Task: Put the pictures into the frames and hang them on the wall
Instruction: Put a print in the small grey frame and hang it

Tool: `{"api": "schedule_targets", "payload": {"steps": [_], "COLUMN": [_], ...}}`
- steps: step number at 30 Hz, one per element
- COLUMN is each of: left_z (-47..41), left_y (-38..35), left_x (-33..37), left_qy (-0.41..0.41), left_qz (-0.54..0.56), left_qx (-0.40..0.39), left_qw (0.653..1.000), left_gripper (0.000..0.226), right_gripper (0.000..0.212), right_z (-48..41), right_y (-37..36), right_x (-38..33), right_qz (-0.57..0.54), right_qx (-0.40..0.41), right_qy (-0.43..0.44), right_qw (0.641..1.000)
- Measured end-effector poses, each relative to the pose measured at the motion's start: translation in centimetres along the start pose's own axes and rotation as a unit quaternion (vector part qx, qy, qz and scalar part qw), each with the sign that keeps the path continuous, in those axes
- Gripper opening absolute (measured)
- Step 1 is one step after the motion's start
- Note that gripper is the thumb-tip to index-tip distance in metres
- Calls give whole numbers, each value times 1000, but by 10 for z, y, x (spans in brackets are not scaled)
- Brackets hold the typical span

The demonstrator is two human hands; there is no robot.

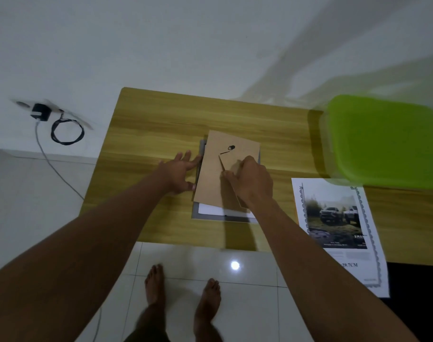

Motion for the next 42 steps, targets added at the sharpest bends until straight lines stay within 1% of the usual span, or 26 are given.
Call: {"api": "schedule_targets", "payload": {"steps": [5,11,15,20,25,28,31,35,36,37,39,40,42], "left_z": [0,1,2,2,2,3,3,4,4,4,3,3,2], "left_y": [-1,0,0,-2,-2,-2,-2,-1,-1,-1,-3,-4,-6], "left_x": [0,2,3,2,3,2,4,5,6,6,5,4,3], "left_qy": [-2,1,2,7,9,12,14,12,11,12,14,15,16], "left_qz": [7,10,17,19,15,6,4,1,0,0,-2,-1,2], "left_qx": [1,10,12,8,12,9,10,7,7,5,0,0,-2], "left_qw": [1000,1000,1000,1000,1000,1000,1000,1000,1000,1000,1000,1000,1000], "left_gripper": [96,96,95,95,95,95,95,94,94,94,94,94,95], "right_gripper": [47,47,46,46,50,48,52,41,43,50,76,86,96], "right_z": [2,5,8,7,8,7,7,11,12,13,16,17,23], "right_y": [-5,-12,-13,-16,-25,-27,-37,-37,-38,-40,-50,-52,-52], "right_x": [14,11,3,0,-1,-9,-14,-14,-12,-7,8,14,22], "right_qz": [1,56,92,95,140,159,173,118,106,97,102,111,121], "right_qx": [-6,4,16,9,-2,-2,-33,-25,-33,-54,-117,-136,-151], "right_qy": [-16,14,55,83,99,136,179,223,232,235,231,236,248], "right_qw": [1000,998,994,992,985,978,968,967,966,966,960,956,949]}}
Point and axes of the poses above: each hand's wrist, its own z-axis away from the middle knuckle, its own y-axis out of the back of the hand, x = y × z, the point moved 10 cm from there along -z, towards the middle knuckle, and after that the axes turned 12 degrees about -y, right-handed, at the moved point
